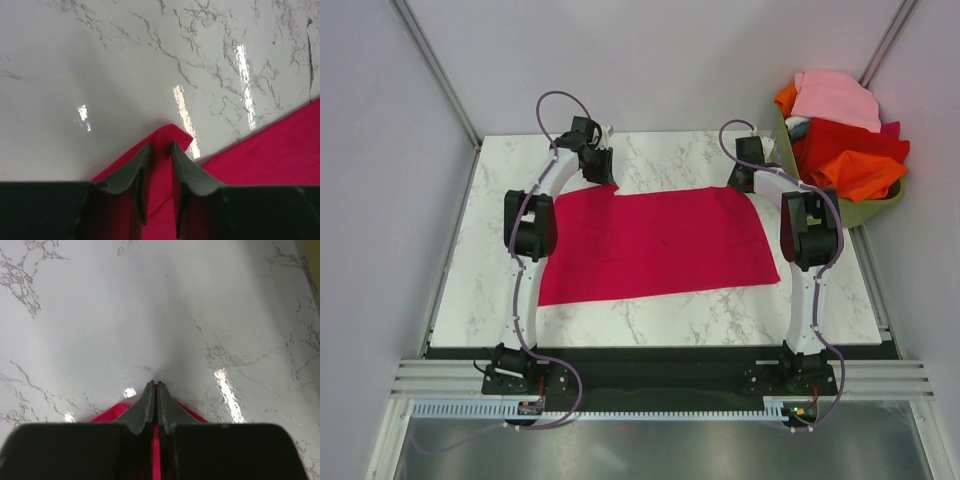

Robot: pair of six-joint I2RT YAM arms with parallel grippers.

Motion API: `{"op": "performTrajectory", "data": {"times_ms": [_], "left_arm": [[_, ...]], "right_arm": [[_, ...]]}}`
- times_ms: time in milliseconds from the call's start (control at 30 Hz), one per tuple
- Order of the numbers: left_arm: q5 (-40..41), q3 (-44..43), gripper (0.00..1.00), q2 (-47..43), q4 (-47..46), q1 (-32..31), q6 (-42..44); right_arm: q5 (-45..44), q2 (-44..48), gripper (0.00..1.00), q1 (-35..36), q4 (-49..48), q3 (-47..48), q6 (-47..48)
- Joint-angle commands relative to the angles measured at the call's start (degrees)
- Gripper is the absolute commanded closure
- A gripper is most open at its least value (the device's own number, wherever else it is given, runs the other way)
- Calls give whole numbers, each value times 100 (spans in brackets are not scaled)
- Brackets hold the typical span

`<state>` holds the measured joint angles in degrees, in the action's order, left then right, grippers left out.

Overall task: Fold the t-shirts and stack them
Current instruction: Fold the tshirt

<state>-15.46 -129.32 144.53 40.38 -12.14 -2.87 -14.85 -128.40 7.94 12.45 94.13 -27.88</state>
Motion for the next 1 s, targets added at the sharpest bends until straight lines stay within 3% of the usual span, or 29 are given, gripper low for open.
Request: {"op": "performTrajectory", "data": {"times_ms": [0,33,100,233,600,733,967], "left_arm": [[148,-304,72,84,207,-43,279],[323,-339,88,84,198,-43,279],[526,-454,98,84,198,-60,279],[1148,-358,98,-152,-29,-174,270],[2863,1575,98,-1567,-1348,-701,200],[4135,1988,98,-1814,-1349,-1009,-2],[4754,2988,98,-2437,-1287,-1351,-722]], "right_arm": [[97,219,98,-12,-49,-79,-86],[105,236,98,-21,-49,-87,-77],[114,245,98,-21,-67,-96,-95],[105,315,99,-30,-76,-140,-95],[158,798,99,-82,-216,-527,-165],[360,1114,100,-100,-295,-833,-192],[562,1554,100,-118,-261,-1168,-209]]}}
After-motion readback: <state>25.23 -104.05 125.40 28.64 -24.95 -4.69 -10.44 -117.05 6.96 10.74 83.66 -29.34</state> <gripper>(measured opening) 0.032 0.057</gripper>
